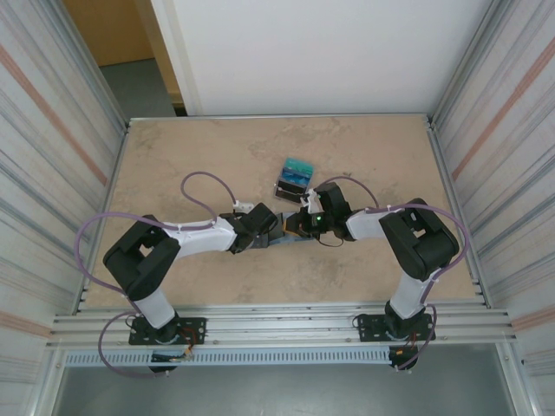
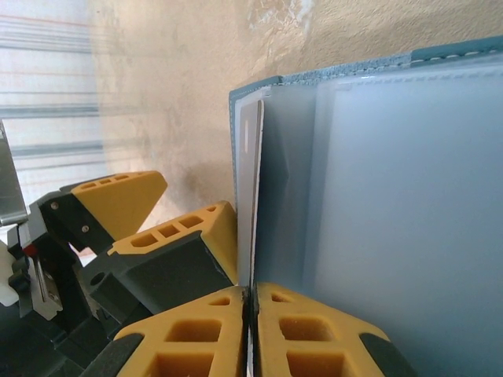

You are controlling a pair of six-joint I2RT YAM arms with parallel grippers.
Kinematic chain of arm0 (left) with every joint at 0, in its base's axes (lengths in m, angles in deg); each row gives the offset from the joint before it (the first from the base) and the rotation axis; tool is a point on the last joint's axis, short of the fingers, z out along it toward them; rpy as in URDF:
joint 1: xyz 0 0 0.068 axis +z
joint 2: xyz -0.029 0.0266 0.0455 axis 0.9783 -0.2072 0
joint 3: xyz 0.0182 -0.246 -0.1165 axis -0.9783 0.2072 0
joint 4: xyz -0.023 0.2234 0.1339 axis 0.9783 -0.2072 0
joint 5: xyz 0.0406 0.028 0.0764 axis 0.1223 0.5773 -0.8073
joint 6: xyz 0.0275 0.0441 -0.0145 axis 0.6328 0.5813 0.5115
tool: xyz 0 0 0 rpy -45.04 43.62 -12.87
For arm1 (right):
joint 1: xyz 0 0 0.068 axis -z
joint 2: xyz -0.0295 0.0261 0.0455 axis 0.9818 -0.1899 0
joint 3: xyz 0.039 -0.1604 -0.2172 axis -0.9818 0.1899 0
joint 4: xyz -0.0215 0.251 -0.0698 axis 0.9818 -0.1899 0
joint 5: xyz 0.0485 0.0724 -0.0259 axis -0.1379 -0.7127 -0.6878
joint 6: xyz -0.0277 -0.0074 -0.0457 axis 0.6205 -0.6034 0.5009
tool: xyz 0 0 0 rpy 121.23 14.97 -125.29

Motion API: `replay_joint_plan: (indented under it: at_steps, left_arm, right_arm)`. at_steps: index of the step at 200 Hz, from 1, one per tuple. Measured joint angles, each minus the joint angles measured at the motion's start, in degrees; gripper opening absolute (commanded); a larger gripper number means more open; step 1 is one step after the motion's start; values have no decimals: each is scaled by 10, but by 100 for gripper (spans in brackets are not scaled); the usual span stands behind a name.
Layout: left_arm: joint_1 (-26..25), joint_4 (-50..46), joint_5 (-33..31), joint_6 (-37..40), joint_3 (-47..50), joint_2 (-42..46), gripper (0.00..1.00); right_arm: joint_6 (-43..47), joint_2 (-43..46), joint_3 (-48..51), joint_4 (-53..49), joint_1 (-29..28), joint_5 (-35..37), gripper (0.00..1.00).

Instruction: Take the credit cards out of the card holder

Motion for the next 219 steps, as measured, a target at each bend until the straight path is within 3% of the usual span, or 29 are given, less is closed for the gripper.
replay_joint_plan:
  at_steps: [149,219]
  left_arm:
    - [1,-4,0,0,-2,-1,99]
    - [1,-4,0,0,-2,-1,99]
  right_arm:
    - [-13,0,5,21,5,-4,14]
    - [-15,0,9,26,9,-6,9]
